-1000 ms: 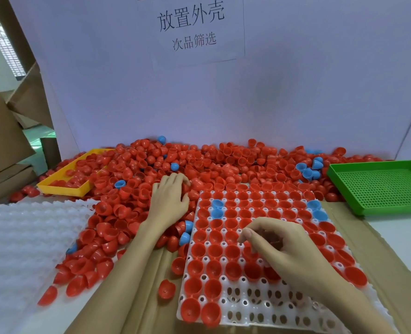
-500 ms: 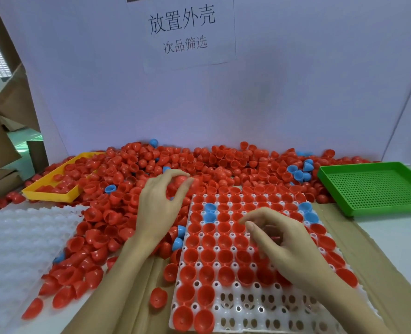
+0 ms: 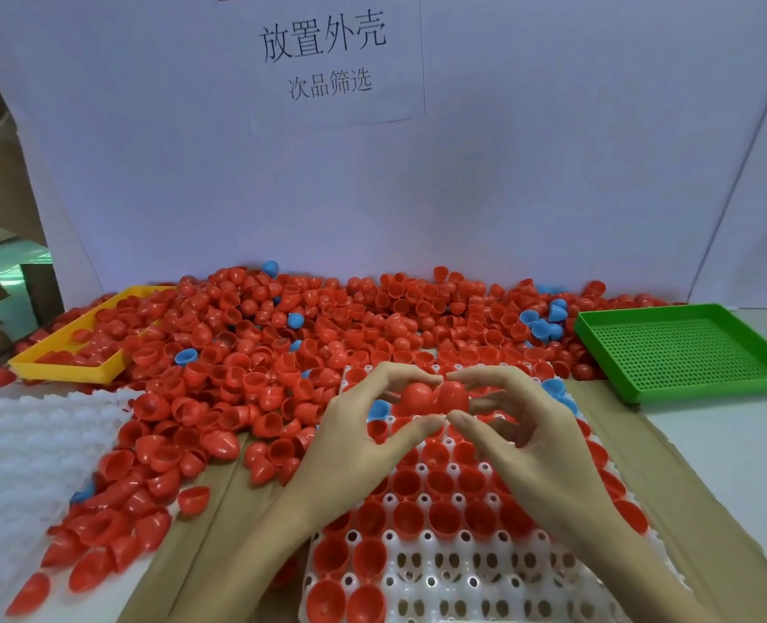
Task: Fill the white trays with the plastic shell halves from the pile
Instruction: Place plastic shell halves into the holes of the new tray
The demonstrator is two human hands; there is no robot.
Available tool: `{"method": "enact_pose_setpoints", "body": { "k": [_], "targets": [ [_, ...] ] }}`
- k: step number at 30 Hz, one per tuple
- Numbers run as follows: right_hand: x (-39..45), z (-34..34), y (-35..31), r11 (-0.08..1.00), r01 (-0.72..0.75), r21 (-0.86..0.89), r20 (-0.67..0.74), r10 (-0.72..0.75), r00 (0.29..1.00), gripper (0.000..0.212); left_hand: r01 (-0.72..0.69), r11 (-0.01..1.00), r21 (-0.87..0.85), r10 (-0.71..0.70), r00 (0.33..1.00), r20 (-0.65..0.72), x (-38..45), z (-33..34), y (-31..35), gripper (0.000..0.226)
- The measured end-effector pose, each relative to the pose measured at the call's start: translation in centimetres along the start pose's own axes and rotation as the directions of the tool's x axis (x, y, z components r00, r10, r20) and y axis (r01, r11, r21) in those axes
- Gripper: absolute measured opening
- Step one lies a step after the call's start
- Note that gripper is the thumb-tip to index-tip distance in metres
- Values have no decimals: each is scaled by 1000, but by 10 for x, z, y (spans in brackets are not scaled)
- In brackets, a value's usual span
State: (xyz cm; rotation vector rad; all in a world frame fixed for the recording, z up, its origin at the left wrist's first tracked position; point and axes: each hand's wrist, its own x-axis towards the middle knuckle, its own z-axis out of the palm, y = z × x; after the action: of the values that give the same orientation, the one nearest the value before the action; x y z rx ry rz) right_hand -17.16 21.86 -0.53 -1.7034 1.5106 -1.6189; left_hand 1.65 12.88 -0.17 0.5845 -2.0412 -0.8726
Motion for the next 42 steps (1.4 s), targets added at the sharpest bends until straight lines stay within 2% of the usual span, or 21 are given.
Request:
{"method": "enact_pose_setpoints", "body": {
  "k": [3, 6, 8, 10, 14, 20, 23, 26, 35, 38, 42],
  "targets": [
    [1, -1, 0, 999, 28, -26, -15, -29, 999, 32, -58, 992, 115, 62, 997, -36, -1, -2, -3, 35],
    [1, 0, 1, 1000, 30, -1, -19, -30, 999, 31, -58, 991, 118, 65, 996, -59, -1, -2, -1, 34],
    [1, 1, 0, 999, 0, 47, -19, 1, 1000, 30, -36, 995, 89, 42, 997, -66, -2, -1, 1, 26],
    [0, 1, 0, 995, -17, 97, 8, 16, 1000, 27, 6, 998, 60, -1, 997, -72, -2, 0, 1, 7],
    [-2, 3, 1, 993, -26, 119, 77, 17, 997, 30, 80, 996, 40, -76, 993, -94, -2, 3, 0, 30],
    [-2, 6, 2, 996, -28, 80, 86, 22, 996, 40, 124, 992, -6, -124, 991, -50, -1, 2, -6, 43],
    [-3, 6, 3, 997, -31, 63, 57, 28, 998, 36, 104, 995, 6, -104, 994, -22, -1, 3, -5, 45],
    [-3, 5, 3, 999, -38, 26, 18, 38, 999, 30, 87, 996, 19, -87, 996, -14, -2, 3, -2, 30],
    [-3, 6, 4, 998, -57, -23, -48, 55, 997, 26, 21, 998, 65, -14, 995, -103, -3, 5, -6, 33],
    [-4, 9, 4, 999, -35, 2, 13, 35, 999, 19, -33, 991, 127, 45, 995, -93, -3, 6, -8, 34],
    [-7, 12, 5, 999, -50, 10, 49, 49, 998, 25, -119, 970, 212, 122, 993, 0, -5, 9, -13, 32]
  ]
}}
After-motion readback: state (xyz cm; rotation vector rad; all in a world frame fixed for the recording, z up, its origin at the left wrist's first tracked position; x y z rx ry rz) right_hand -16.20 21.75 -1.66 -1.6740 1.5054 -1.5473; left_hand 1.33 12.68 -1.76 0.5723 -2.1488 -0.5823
